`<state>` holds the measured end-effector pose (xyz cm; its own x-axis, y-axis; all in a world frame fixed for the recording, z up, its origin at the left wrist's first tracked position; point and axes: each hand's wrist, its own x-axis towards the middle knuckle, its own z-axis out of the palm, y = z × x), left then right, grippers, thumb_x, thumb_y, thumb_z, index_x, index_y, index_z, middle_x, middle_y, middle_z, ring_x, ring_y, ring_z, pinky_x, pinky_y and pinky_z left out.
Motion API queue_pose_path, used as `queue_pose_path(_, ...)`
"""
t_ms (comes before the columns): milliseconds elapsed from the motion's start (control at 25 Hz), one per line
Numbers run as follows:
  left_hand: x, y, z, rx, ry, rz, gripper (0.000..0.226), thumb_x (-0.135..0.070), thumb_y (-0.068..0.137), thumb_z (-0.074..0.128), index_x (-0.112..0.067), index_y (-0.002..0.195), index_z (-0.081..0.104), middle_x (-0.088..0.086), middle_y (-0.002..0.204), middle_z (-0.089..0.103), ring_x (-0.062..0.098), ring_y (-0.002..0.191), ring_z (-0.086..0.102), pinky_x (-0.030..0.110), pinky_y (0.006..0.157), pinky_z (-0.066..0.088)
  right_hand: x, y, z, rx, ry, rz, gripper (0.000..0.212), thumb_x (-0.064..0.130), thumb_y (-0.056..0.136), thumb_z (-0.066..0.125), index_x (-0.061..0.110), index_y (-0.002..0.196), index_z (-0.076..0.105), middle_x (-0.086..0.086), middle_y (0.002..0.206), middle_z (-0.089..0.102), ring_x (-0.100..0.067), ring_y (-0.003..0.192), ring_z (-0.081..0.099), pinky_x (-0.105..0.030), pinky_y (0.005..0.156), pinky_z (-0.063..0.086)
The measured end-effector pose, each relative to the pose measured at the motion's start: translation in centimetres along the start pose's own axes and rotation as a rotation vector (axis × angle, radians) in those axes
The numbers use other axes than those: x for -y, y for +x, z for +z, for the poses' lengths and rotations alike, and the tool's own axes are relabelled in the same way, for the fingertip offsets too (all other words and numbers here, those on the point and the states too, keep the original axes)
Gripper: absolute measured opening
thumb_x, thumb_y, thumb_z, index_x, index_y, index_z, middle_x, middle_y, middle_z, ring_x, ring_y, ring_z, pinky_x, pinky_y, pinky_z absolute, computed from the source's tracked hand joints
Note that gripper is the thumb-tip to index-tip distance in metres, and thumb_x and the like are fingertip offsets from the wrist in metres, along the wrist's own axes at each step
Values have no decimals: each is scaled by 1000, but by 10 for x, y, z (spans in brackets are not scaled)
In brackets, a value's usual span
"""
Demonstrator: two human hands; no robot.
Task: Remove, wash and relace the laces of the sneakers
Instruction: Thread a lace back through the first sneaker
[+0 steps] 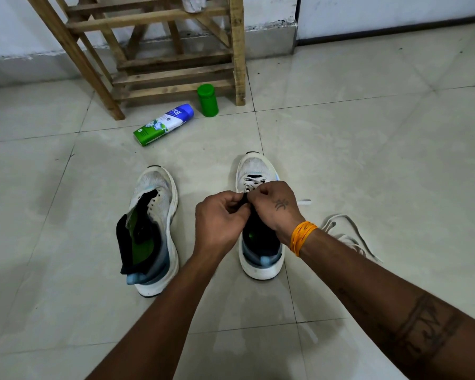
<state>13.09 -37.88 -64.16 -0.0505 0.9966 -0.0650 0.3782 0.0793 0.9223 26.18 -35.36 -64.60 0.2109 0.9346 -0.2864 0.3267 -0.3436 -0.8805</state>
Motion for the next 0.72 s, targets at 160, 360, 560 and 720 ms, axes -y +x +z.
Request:
queue_pose_path(160, -1, 16, -5, 73, -144, -179, 18, -12, 100, 59, -17, 100, 77, -2, 85, 78, 14, 76, 76, 31, 68, 57, -2, 6, -6, 12, -13, -63, 30, 28, 74, 61, 3, 58, 58, -2, 54, 50, -20, 56, 49, -39, 58, 45)
queue_pose_path(360, 3, 23, -4, 45, -66, -113, 14, -6, 94, 64, -12, 85, 74, -1, 74, 73, 14, 66, 73, 35, 65, 63, -11, -10, -7, -177, -151, -317, 5, 18, 84, 74, 19, 86, 78, 2, 91, 66, -13, 89, 64, -32, 81, 51)
queue_pose_path(560, 11, 25, -2, -54, -184, -224, 16, -1, 92, 56, -5, 78, 64, 16, 79, 68, 24, 65, 74, 40, 65, 64, -36, -31, -2, -371, -223, -468, 21, 10, 81, 68, 17, 98, 59, 2, 100, 50, -13, 83, 53, -30, 64, 40)
queue_pose_path(720, 20, 27, -17, 40, 123, -396, 19, -13, 83, 51, 3, 77, 60, 9, 63, 66, 28, 56, 72, 46, 69, 64, -45, -30, -9, -414, -198, -440, 17, 11, 84, 66, 19, 91, 53, 6, 89, 53, -9, 77, 51, -30, 66, 42)
